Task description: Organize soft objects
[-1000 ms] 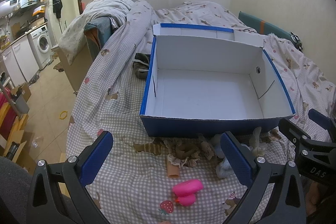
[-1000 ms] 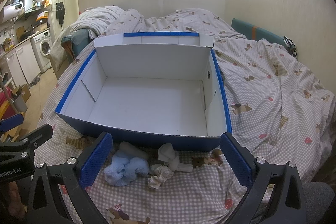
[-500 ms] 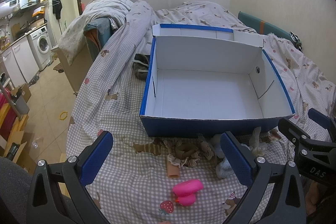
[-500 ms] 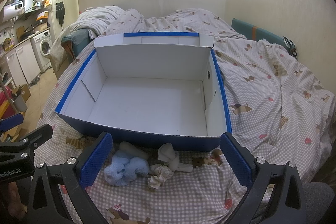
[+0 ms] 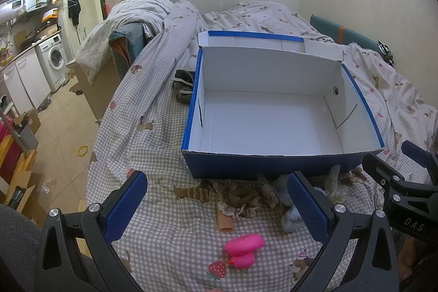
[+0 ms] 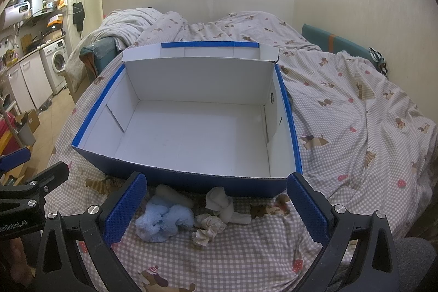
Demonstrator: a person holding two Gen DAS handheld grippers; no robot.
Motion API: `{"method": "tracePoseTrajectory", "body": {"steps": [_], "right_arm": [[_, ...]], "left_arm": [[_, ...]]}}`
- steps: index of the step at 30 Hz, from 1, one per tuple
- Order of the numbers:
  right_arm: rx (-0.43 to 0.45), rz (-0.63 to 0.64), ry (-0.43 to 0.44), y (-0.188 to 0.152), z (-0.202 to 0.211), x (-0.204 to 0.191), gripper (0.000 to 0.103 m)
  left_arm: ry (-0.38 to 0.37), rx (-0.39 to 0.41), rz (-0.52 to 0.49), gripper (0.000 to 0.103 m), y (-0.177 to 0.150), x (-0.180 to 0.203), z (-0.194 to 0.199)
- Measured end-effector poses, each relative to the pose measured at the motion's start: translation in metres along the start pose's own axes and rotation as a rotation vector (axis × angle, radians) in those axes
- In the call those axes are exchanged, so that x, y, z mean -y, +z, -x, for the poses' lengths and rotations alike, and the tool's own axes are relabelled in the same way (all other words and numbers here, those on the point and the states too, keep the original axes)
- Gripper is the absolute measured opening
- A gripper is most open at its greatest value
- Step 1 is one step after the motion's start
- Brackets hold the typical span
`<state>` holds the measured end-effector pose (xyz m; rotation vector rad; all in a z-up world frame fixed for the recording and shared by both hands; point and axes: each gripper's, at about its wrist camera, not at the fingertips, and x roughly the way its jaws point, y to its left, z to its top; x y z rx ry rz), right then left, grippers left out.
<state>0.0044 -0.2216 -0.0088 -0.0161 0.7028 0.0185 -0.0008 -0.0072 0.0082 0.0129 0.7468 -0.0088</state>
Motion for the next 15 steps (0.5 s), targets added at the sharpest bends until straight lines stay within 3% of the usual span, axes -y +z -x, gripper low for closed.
{"method": "tracePoseTrajectory", "body": {"steps": [15], "right_arm": [[-0.009, -0.003, 0.001, -0.0004, -0.0018, -0.0009, 0.103]], "left_arm": [[0.001, -0.007, -0.002, 0.102, -0.0017, 0.0003, -0.0011]]}}
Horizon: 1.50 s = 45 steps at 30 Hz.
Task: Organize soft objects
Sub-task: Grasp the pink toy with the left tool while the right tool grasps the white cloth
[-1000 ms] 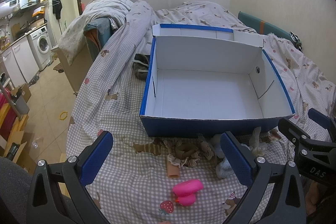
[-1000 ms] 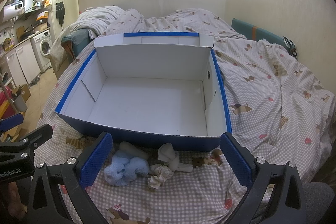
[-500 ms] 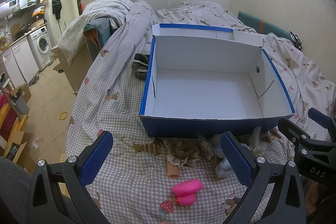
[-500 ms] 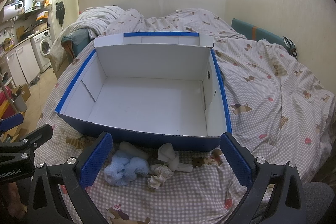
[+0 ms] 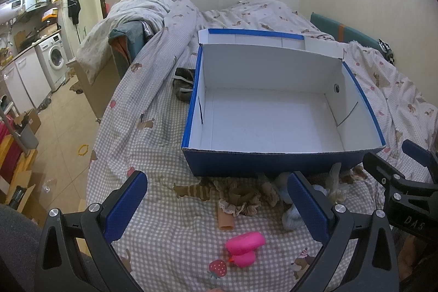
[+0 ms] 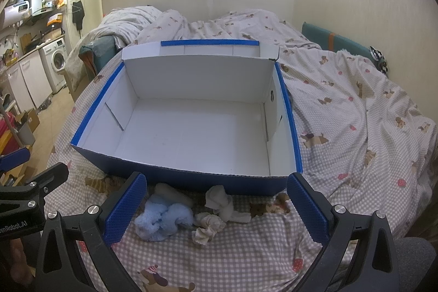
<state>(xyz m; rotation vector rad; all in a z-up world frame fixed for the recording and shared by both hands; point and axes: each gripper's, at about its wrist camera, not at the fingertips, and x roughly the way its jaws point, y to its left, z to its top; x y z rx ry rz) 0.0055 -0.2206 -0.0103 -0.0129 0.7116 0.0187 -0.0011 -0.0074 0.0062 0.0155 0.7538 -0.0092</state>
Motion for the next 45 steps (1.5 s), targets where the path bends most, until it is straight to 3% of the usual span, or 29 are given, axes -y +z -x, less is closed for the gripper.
{"method": "tracePoseTrajectory", "body": {"steps": [7, 15, 18, 24, 32, 35, 39, 43, 45], "right_arm": [[-0.049, -0.029, 0.031, -0.001, -0.008, 0.004, 0.103], [-0.213, -0.089, 0.061, -0.014, -0.038, 0.012, 0.103], [-0.272, -0.082, 0.066, -0.021, -0.047, 0.009, 0.103], [-0.373, -0.062, 0.079, -0.032, -0.063, 0.001, 0.103], [-0.405, -0.048, 0.073, -0.033, -0.069, -0.003, 0.103], [-0.376, -0.103, 0.026, -0.029, -0.069, 0.011, 0.103], [-0.435, -0.206, 0.021, -0.035, -0.081, 0.035, 0.103], [-0.485, -0.220, 0.043, -0.039, -0.093, 0.035, 0.103], [-0.507, -0.215, 0.068, -0.041, -0.101, 0.032, 0.094]], "left_arm": [[-0.004, -0.035, 0.009, 0.102, -0.003, -0.002, -0.007], [0.032, -0.319, 0.135, 0.102, -0.026, -0.026, -0.056], [0.037, -0.403, 0.133, 0.102, -0.037, -0.028, -0.070], [0.000, -0.443, 0.049, 0.102, -0.046, -0.010, -0.073], [-0.019, -0.522, -0.004, 0.102, -0.053, 0.009, -0.086], [-0.031, -0.530, 0.002, 0.101, -0.053, 0.010, -0.090], [-0.059, -0.552, 0.016, 0.099, -0.051, 0.010, -0.095], [-0.067, -0.572, 0.029, 0.085, -0.054, 0.010, -0.100], [-0.070, -0.580, 0.033, 0.081, -0.056, 0.010, -0.102]]}}
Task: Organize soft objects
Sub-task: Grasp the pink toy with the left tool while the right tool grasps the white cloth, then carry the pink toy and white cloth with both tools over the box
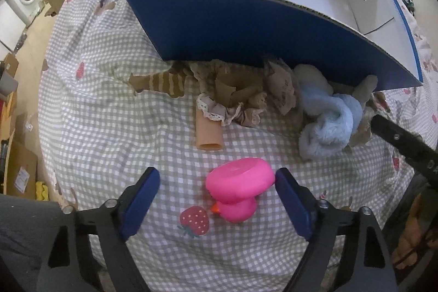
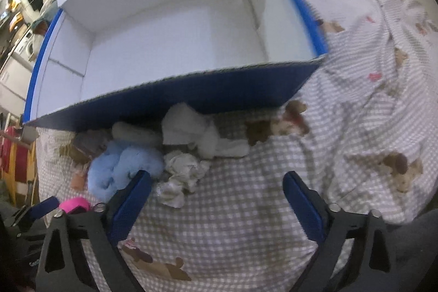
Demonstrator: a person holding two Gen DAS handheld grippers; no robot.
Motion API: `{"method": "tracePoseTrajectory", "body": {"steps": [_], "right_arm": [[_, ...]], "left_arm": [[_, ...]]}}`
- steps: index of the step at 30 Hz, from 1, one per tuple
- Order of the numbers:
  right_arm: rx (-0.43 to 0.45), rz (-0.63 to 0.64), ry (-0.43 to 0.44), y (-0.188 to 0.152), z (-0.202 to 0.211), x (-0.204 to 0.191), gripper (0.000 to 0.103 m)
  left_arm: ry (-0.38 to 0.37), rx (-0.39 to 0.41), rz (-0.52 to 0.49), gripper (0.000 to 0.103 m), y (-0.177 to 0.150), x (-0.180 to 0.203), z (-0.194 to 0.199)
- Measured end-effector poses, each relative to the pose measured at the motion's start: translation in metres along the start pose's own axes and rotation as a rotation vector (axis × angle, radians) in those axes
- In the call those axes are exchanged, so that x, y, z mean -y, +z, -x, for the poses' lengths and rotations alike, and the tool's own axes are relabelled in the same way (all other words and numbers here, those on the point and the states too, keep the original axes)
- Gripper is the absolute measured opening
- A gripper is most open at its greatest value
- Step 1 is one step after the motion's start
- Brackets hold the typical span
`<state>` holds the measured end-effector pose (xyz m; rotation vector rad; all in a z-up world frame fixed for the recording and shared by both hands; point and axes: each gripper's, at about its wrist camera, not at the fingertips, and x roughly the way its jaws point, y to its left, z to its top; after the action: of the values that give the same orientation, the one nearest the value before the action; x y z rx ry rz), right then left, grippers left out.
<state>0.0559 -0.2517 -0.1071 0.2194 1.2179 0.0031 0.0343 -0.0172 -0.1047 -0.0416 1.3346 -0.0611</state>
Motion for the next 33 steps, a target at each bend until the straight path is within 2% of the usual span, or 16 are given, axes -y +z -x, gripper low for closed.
{"method": "tracePoseTrajectory", "body": {"steps": [3, 5, 7, 10, 14, 17, 25, 33], "right_arm": [[-0.033, 0.007, 0.016, 0.004, -0.012, -0.004, 0.085], [-0.043, 0.004, 0.022, 0.006, -0.018, -0.006, 0.080], [-0.046, -0.005, 0.025, 0.009, -0.022, -0.007, 0.077], [-0.058, -0.010, 0.038, 0.015, -0.028, -0.010, 0.056], [-0.090, -0.012, 0.079, 0.013, -0.042, -0.013, 0.030], [-0.089, 0.012, 0.077, 0.012, -0.047, -0.019, 0.021], [-0.059, 0.008, 0.104, 0.003, -0.031, -0.020, 0.018], [-0.021, 0.020, 0.122, 0.000, -0.014, -0.016, 0.017]], "left_arm": [[-0.007, -0.015, -0.001, 0.069, -0.002, 0.001, -0.005], [-0.007, -0.017, -0.009, 0.051, -0.003, 0.002, -0.006], [-0.001, -0.013, -0.016, 0.038, -0.002, 0.005, -0.006], [0.023, -0.021, -0.019, 0.037, 0.003, 0.011, -0.009], [0.018, -0.019, -0.018, 0.037, 0.009, 0.018, -0.010], [0.017, -0.020, -0.025, 0.037, 0.008, 0.017, -0.008], [0.029, -0.001, -0.026, 0.037, 0.004, 0.016, -0.008], [0.046, 0.029, -0.002, 0.037, -0.001, -0.006, 0.003]]}}
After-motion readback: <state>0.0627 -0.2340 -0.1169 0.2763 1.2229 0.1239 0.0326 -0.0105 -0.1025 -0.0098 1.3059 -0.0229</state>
